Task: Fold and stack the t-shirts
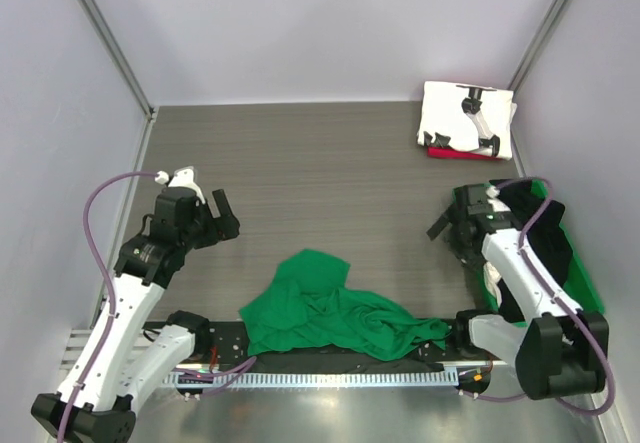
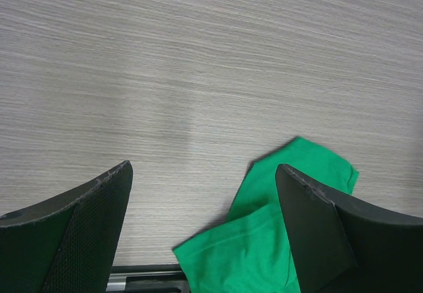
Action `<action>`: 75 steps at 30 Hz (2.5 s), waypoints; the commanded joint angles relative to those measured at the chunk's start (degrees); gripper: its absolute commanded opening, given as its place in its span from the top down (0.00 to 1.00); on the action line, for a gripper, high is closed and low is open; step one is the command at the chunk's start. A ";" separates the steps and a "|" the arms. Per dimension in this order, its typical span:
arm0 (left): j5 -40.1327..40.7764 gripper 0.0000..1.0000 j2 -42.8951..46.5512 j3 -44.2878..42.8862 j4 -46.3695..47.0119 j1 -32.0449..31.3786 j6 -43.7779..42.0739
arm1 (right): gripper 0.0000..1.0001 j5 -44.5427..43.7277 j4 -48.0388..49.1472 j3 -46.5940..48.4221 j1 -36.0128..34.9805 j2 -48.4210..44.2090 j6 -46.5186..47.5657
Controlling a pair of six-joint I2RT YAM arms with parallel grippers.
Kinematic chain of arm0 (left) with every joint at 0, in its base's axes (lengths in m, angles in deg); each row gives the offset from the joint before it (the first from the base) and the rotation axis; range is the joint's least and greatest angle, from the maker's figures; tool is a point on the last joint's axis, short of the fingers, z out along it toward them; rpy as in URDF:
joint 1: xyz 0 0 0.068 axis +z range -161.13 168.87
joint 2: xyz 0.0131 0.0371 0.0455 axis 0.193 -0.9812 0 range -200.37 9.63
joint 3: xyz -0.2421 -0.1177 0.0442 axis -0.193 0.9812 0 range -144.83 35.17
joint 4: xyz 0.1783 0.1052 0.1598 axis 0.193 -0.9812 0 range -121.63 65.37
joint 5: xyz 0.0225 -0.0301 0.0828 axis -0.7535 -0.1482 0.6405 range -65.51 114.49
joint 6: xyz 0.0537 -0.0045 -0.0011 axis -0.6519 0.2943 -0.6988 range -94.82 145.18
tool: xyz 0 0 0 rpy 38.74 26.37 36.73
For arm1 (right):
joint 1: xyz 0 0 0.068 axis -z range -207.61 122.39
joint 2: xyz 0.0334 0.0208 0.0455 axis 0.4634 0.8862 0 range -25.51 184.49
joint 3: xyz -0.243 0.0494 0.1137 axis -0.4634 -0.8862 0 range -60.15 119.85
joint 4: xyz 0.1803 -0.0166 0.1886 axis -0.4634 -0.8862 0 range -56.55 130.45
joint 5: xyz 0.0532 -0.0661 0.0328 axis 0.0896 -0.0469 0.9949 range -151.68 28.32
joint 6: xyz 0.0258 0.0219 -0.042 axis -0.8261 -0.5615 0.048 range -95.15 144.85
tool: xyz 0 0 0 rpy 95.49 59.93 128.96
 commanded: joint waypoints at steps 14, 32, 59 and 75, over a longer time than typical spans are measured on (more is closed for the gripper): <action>-1.10 0.24 -5.84 0.14 0.49 -3.39 3.04 | 0.06 -8.39 5.02 17.25 -63.29 22.85 -14.04; -3.11 0.36 -6.99 20.88 11.90 -23.95 28.62 | 0.22 -11.91 1.15 12.42 -71.56 20.23 -17.30; 4.44 1.00 -28.34 -4.77 6.64 -2.45 12.90 | 0.69 -12.17 4.23 46.40 -40.64 42.10 22.58; -3.73 0.16 -29.94 -5.84 2.61 8.30 4.02 | 0.34 -4.00 3.96 28.19 -56.52 24.54 11.03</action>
